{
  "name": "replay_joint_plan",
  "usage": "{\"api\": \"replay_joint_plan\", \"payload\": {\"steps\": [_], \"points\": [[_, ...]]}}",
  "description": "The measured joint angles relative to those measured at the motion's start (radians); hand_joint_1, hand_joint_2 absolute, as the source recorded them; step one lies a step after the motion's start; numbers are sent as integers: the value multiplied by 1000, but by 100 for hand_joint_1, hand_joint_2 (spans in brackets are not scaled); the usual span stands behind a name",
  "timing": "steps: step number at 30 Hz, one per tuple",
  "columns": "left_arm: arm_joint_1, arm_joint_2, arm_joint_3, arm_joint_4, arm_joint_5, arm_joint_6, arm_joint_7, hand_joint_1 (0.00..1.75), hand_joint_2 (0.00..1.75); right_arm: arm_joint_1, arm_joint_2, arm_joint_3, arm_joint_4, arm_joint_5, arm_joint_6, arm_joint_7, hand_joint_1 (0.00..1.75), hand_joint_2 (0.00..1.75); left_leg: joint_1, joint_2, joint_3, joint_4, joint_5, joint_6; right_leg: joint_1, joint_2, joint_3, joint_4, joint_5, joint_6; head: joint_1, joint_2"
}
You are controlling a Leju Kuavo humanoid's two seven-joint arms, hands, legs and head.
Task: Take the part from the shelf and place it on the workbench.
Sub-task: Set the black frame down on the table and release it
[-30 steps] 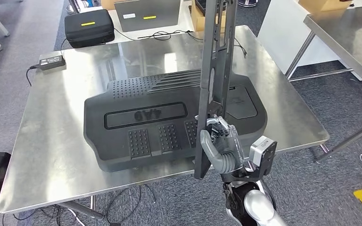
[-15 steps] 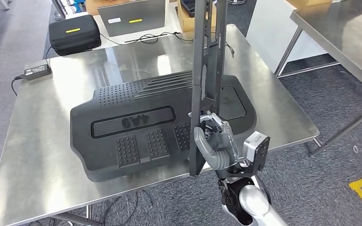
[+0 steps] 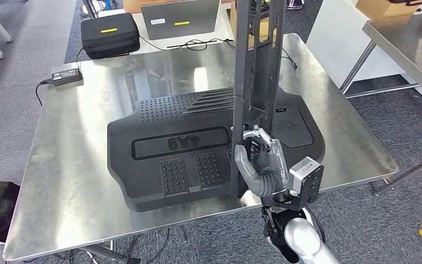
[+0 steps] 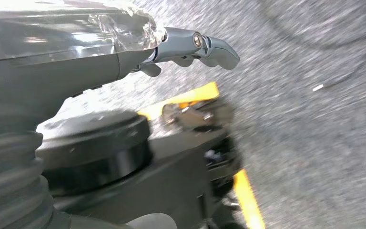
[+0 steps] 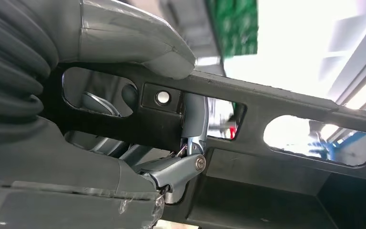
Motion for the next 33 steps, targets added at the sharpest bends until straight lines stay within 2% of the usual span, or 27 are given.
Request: {"api": "replay_joint_plan", "payload": {"steps": [1,3,7,10,13,16,21,25,29,33], "points": [[-3,0,1,-1,1,15,-19,0,175,-21,-1,0,-1,67,-20,34,175,175,-2,0,0,3,-3,-3,2,0,19,-49,19,-4,2,0],[-11,2,3,-6,0,45,-53,0,175,-74,-6,1,-1,238,-47,132,175,175,-5,2,-4,9,-8,-9,6,2,32,-85,23,-9,1,0],[-22,11,9,-26,-17,69,-65,0,175,-218,-13,19,9,577,-6,340,175,175,-2,7,-3,7,-8,-9,8,5,31,-90,25,-9,-11,0],[-27,17,15,-40,-26,63,-60,0,175,-338,-15,55,46,766,71,430,175,175,0,6,-1,1,-5,-15,10,4,31,-90,24,-12,-18,0],[-30,22,27,-48,-37,38,-59,0,175,-440,-14,109,105,936,169,484,175,175,0,5,1,-4,-2,-19,11,3,31,-89,24,-16,-24,0],[-34,23,34,-50,-45,22,-59,0,175,-504,-4,164,168,1018,216,505,175,175,1,3,1,-5,0,-22,12,0,31,-89,24,-17,-27,0],[-34,23,40,-53,-50,18,-59,0,175,-549,8,216,234,1039,228,510,175,175,3,1,1,-5,0,-24,12,-1,31,-89,24,-17,-27,0],[-34,23,53,-55,-54,4,-59,0,175,-586,20,258,285,1078,288,501,175,175,3,1,0,-5,0,-24,11,-1,32,-90,24,-17,-25,0],[-35,24,63,-55,-68,-6,-60,0,175,-636,59,320,378,1110,348,467,175,175,3,0,-1,-5,0,-24,11,-1,32,-92,25,-18,-24,0],[-35,10,80,-44,-67,11,-39,0,175,-671,117,384,501,1099,393,388,175,175,3,0,-1,-5,0,-24,11,-1,32,-92,25,-18,-24,0]]}}
